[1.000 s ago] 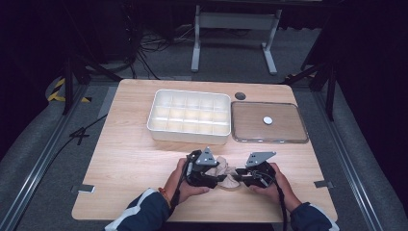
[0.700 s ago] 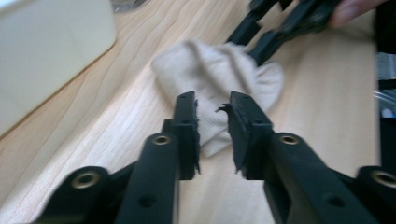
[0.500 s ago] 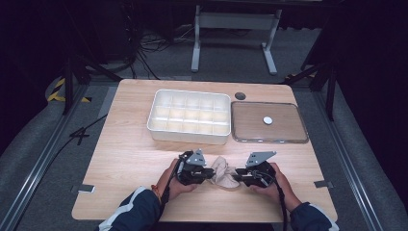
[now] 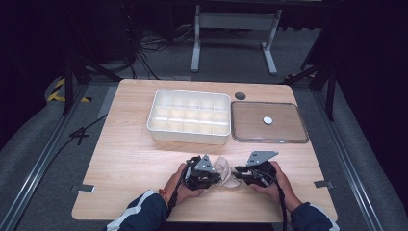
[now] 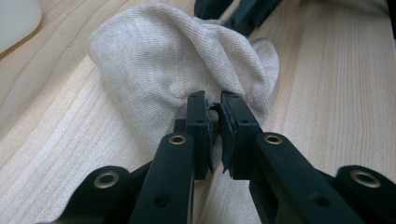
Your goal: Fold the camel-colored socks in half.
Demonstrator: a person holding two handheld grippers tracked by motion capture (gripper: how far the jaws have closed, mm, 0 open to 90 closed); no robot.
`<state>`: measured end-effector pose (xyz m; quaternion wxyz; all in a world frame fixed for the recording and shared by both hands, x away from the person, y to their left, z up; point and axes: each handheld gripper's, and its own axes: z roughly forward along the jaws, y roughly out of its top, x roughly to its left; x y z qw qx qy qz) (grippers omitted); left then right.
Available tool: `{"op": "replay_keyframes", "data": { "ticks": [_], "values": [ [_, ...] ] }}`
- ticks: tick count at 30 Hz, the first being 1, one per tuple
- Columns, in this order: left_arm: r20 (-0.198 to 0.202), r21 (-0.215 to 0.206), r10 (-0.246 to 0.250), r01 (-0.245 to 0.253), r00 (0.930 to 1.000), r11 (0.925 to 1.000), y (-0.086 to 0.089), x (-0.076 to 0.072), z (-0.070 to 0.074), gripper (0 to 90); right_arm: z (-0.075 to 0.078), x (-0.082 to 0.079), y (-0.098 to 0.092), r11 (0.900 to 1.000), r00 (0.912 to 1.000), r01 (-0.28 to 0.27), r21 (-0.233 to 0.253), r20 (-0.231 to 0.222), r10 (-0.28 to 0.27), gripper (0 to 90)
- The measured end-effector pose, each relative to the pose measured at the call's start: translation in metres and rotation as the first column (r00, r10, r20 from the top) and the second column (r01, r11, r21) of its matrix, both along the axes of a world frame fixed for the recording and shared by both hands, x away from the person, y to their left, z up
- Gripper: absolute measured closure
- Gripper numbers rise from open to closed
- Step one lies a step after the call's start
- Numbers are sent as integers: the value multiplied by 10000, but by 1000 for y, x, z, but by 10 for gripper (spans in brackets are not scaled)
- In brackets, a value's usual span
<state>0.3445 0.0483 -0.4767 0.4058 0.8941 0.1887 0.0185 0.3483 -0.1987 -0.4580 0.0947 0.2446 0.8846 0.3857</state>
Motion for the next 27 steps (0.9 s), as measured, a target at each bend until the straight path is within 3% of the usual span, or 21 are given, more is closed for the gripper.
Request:
{"op": "replay_keyframes", "data": {
  "ticks": [1, 2, 4, 6, 9, 11, 12, 13, 18, 21, 23, 27],
  "values": [
    [-9, -12, 2, -2, 10000, 10000, 0, 0, 0, 824, 6, -2, 1, 9998, 9997, 27, 208, 224, -32, 750],
    [-45, -106, 8, -9, 10000, 9999, 0, 1, -1, 824, 15, -4, 6, 9972, 9989, -36, 753, 472, 1, 759],
    [-67, -135, 91, -92, 9999, 9999, 0, 0, -1, 824, 18, -5, 9, 9963, 9983, -84, 851, 589, 34, 760],
    [61, -113, 83, -82, 9999, 9999, 0, -1, -1, 825, 25, -7, 25, 9948, 9953, -279, 984, 947, 186, 770],
    [4, -105, 158, -157, 9999, 9998, 0, -1, -1, 825, 25, -6, 32, 9945, 9947, -359, 987, 997, 260, 777],
    [80, -114, 107, -106, 9999, 9999, 0, -1, -2, 824, 20, -5, 39, 9962, 9961, -473, 736, 779, 415, 781],
    [62, -123, 126, -125, 9999, 9998, 0, -1, -2, 824, 15, -5, 42, 9979, 9966, -583, 273, 603, 565, 790],
    [76, -113, 115, -114, 9999, 9999, 0, -1, -2, 824, 15, -5, 42, 9979, 9966, -583, 273, 603, 565, 790],
    [-93, -241, 196, -198, 9998, 9995, 2, -1, -3, 825, 2, -4, 36, 9949, 9988, -491, -886, 3, 493, 813],
    [-82, -261, 181, -184, 9998, 9995, 2, -2, -2, 815, 0, -8, 34, 9920, 9980, -624, -1093, -99, 617, 813],
    [-77, -261, 276, -278, 9996, 9993, 4, -1, 2, 737, -1, -8, 33, 9915, 9975, -703, -1099, -92, 698, 813],
    [-210, -941, 1202, -1217, 9925, 9881, 15, 6, 11, 596, -3, -7, 30, 9912, 9969, -781, -1066, -13, 784, 814]
  ]
}}
